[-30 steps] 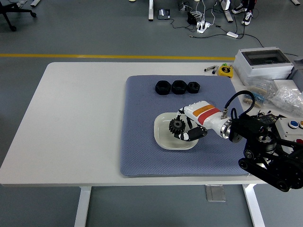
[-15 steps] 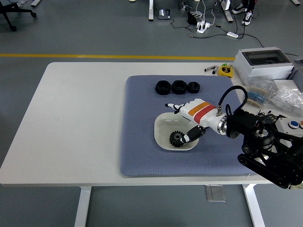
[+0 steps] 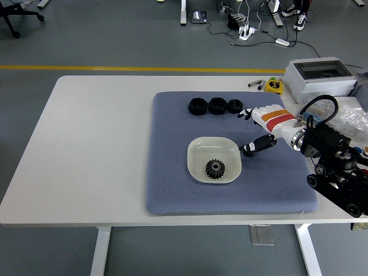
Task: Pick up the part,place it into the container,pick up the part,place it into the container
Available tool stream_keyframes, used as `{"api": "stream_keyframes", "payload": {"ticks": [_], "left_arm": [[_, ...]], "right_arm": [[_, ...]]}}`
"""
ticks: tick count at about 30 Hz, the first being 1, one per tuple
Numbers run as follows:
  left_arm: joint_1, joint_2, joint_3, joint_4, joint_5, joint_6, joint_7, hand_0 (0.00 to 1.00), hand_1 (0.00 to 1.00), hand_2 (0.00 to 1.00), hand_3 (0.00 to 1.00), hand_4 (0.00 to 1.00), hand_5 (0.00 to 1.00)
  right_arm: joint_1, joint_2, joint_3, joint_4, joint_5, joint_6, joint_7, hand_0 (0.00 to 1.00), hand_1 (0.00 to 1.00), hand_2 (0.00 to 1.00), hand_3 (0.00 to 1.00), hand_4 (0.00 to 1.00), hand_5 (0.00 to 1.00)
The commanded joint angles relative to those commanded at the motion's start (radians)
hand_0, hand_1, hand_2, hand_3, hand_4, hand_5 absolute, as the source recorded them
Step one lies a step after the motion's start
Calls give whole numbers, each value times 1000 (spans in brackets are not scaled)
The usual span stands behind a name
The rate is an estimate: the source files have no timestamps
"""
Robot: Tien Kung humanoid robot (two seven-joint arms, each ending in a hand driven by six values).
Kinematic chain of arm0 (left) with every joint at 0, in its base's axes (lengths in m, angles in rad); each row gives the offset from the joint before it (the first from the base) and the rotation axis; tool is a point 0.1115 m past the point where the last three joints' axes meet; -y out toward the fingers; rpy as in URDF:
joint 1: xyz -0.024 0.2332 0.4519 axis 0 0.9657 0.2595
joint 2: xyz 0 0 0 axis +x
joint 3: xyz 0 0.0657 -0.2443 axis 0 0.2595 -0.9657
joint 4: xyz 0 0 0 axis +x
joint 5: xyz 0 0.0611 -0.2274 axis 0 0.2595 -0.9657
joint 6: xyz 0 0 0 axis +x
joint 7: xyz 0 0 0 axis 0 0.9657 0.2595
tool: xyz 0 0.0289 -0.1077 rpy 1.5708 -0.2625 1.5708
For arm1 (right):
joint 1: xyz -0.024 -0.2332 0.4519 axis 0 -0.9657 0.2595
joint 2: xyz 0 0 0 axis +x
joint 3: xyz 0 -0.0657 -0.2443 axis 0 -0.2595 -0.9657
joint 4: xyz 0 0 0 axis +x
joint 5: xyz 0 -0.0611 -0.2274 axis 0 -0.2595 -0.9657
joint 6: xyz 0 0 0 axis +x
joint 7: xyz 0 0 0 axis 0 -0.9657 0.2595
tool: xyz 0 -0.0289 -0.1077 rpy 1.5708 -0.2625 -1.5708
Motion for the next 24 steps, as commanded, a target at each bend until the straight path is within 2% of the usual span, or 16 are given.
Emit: {"api": "stream_keyframes", "payload": {"ticks": [5,17,18,23,24], "left_arm": [[2,-3,-1,-1,6,-1,0,695,715,737,638,664,643],[-1,-5,-4,-3,15,-3,0,695,716,736,638,664,645],[-1,-5,-3,-3,14,-3,0,695,717,736,638,664,647],[-2,-5,2,-3,8,-3,-2,695,717,736,638,664,647],[-3,-5,2,-3,8,-3,-2,696,717,736,636,663,646]], "right_arm": [[-8,11,-35,-72,38,-12,13,338,521,644,673,998,427],[-11,49,-83,-109,85,-63,29,315,503,603,639,980,410],[-11,51,-85,-113,90,-67,30,285,466,562,594,934,402],[-12,74,-108,-156,160,-103,32,285,466,562,594,934,402],[-12,77,-112,-162,169,-106,33,238,434,534,543,888,434]]}}
